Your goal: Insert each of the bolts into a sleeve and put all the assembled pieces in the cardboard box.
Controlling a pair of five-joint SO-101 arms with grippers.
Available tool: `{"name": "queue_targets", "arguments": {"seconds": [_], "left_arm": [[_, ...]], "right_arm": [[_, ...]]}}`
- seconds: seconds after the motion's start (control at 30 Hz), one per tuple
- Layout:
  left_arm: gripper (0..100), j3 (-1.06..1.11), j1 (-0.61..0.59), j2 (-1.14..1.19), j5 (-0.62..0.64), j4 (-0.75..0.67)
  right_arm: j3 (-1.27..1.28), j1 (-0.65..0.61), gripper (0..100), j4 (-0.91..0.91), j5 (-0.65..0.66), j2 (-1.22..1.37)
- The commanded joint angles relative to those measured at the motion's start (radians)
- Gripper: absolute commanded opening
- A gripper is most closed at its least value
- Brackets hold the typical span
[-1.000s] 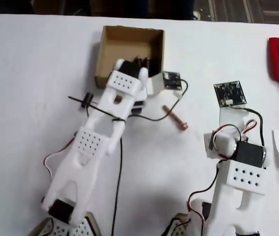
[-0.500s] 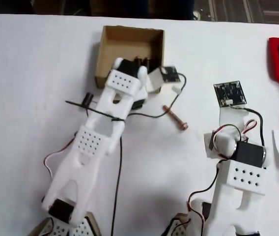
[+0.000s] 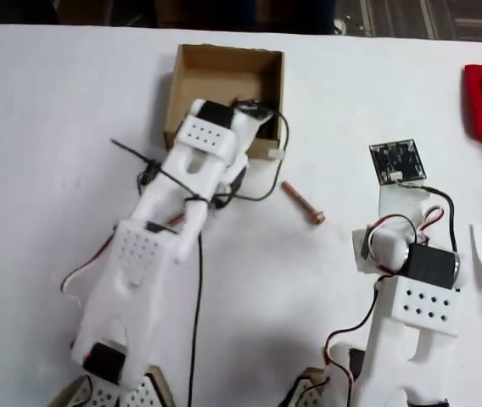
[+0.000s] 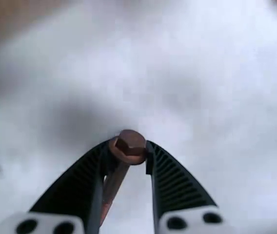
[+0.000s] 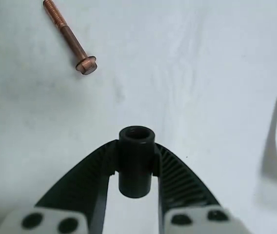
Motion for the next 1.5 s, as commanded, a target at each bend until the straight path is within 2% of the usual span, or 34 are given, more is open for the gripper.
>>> {"name": "queue_targets", "arguments": {"seconds": [0.0, 0.1, 0.27, 0.37, 0.53, 0.63, 0.77, 1.0, 1.27, 1.47], "left_arm": [[3, 0.334, -0.009, -0.328, 0.020, 0.017], [3, 0.475, -0.012, -0.489, 0.020, 0.015], [3, 0.550, -0.014, -0.628, 0.021, 0.009], [3, 0.564, -0.051, -0.601, 0.064, -0.052], [3, 0.529, -0.092, -0.436, 0.087, -0.276], [3, 0.475, -0.084, -0.318, 0.086, -0.318], [4, 0.354, -0.107, -0.178, 0.032, -0.273], [21, 0.081, -0.163, -0.014, -0.235, -0.018], [15, 0.036, -0.233, 0.023, -0.393, 0.015], [15, 0.035, -0.193, 0.025, -0.410, 0.008]], "right_arm": [[-0.005, -0.001, 2.3, -0.025, 0.003, -0.030], [-0.005, -0.022, 2.3, -0.030, 0.002, -0.030], [-0.005, -0.102, 2.3, -0.030, -0.003, -0.031], [-0.005, -0.133, 2.3, -0.030, -0.005, -0.033], [-0.005, -0.137, 2.3, -0.030, -0.005, -0.033], [-0.005, -0.136, 2.3, -0.030, -0.005, -0.033], [-0.005, -0.131, 2.3, -0.025, -0.005, -0.033], [-0.005, -0.137, 2.3, -0.028, -0.005, -0.033], [-0.005, -0.131, 2.3, -0.027, -0.005, -0.033], [-0.005, -0.137, 2.3, -0.028, -0.005, -0.033]]}}
